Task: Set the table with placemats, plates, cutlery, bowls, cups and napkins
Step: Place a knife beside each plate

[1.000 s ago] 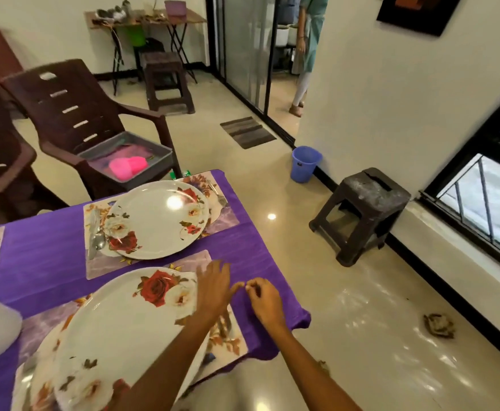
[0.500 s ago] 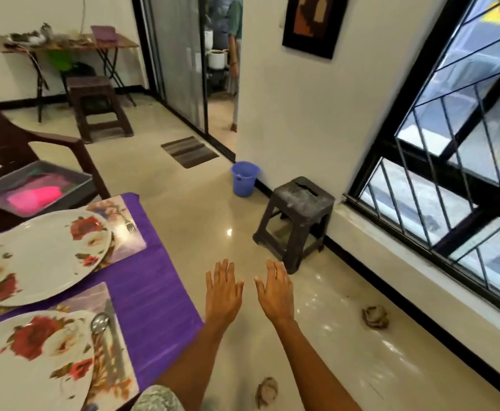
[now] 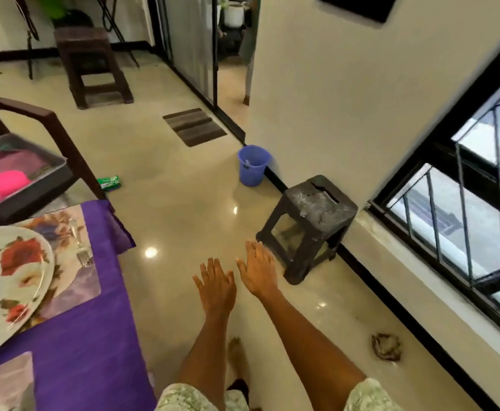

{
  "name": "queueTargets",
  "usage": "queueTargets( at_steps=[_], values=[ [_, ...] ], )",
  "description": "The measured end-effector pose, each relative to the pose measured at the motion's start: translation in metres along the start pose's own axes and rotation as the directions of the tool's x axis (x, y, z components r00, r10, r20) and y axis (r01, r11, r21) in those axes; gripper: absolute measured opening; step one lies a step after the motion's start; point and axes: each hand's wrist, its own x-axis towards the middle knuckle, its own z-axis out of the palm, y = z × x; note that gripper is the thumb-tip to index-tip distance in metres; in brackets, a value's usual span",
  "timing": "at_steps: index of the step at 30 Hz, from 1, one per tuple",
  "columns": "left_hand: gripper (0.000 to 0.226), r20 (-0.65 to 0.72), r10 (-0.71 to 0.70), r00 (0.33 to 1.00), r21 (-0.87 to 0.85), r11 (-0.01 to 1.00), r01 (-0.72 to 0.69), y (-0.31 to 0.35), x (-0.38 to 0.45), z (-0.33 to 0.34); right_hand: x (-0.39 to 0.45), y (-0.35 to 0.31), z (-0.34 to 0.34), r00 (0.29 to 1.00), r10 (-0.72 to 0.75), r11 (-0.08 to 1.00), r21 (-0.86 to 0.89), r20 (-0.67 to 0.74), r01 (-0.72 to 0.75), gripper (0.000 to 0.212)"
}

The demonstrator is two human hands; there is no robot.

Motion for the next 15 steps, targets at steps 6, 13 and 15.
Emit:
queueTargets(
  at_steps=[6, 13, 15],
  values=[
    [0.059, 0.023, -0.159, 0.987, -0.124, 0.979, 0.161, 0.020, 0.109, -0.019, 0.118, -0.020, -0.010, 0.989, -0.065, 0.995, -0.065, 0.131, 0.074, 0.056],
    [0.055, -0.073, -0.346, 0.935, -0.300, 0.902, 0.310, 0.036, 0.192, -0.083, 0.223, -0.058, -0.037, 0.969, -0.149, 0.985, -0.056, 0.195, 0.163, 0.057],
    [0.055, -0.125, -0.376, 0.918, -0.324, 0.890, 0.320, 0.036, 0.226, -0.100, 0.260, -0.077, -0.043, 0.956, -0.207, 0.975, -0.038, 0.206, 0.219, 0.058]
  ],
)
